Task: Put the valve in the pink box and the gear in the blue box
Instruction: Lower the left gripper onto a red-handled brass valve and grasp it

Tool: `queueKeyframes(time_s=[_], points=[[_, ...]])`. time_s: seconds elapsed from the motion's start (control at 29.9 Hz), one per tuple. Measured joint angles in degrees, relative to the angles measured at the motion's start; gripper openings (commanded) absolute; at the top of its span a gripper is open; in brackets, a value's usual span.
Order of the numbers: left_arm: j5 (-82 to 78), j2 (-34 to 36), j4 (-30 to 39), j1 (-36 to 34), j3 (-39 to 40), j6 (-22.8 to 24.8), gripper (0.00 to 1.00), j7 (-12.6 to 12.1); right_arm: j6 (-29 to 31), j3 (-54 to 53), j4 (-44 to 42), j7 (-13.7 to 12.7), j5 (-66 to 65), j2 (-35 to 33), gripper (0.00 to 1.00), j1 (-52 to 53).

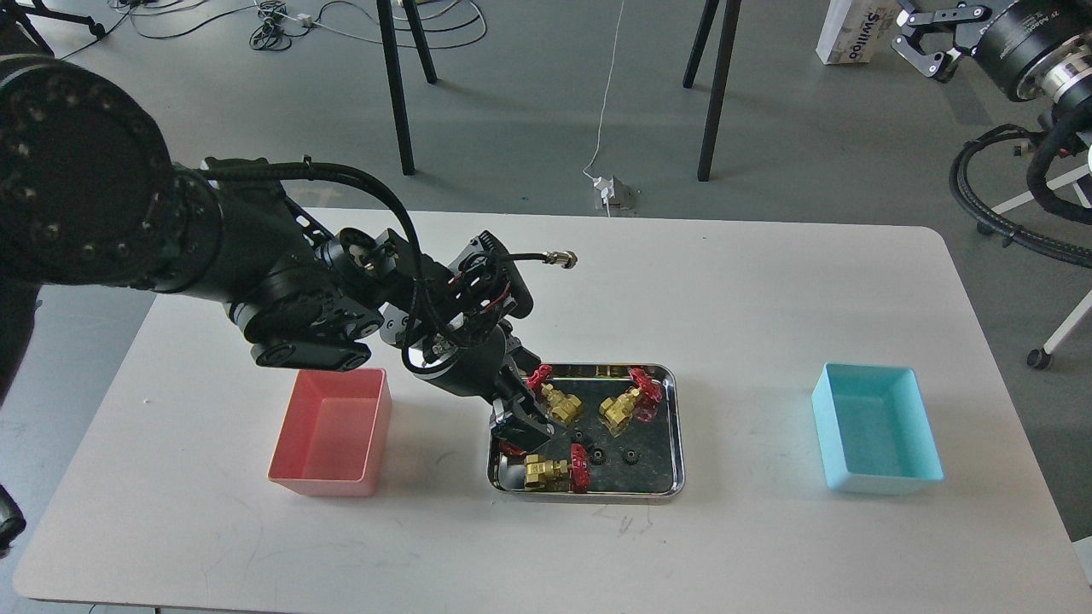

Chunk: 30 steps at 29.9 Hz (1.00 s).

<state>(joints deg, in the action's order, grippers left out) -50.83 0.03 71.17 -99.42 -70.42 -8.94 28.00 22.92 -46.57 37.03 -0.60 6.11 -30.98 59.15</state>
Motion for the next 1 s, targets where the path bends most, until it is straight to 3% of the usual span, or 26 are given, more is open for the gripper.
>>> queueKeyframes(time_s=[0.23, 0.5, 1.0], points=[[0.0, 0.0, -5.6, 7.3, 0.1, -0.1, 0.96, 0.0, -0.4, 0.2, 0.0, 0.1, 0.0, 0.6, 1.0, -0.3], [-0.1, 0.0, -8.4, 10.3, 0.2, -0.1, 0.93, 0.0, -1.2, 0.5, 0.1, 0.1, 0.0, 0.7, 1.0, -0.3], [-0.8, 0.0, -15.2, 15.8, -0.5, -0.1, 0.76, 0.0, -1.2, 0.6, 0.2, 0.1, 0.0, 0.6, 1.0, -0.8]])
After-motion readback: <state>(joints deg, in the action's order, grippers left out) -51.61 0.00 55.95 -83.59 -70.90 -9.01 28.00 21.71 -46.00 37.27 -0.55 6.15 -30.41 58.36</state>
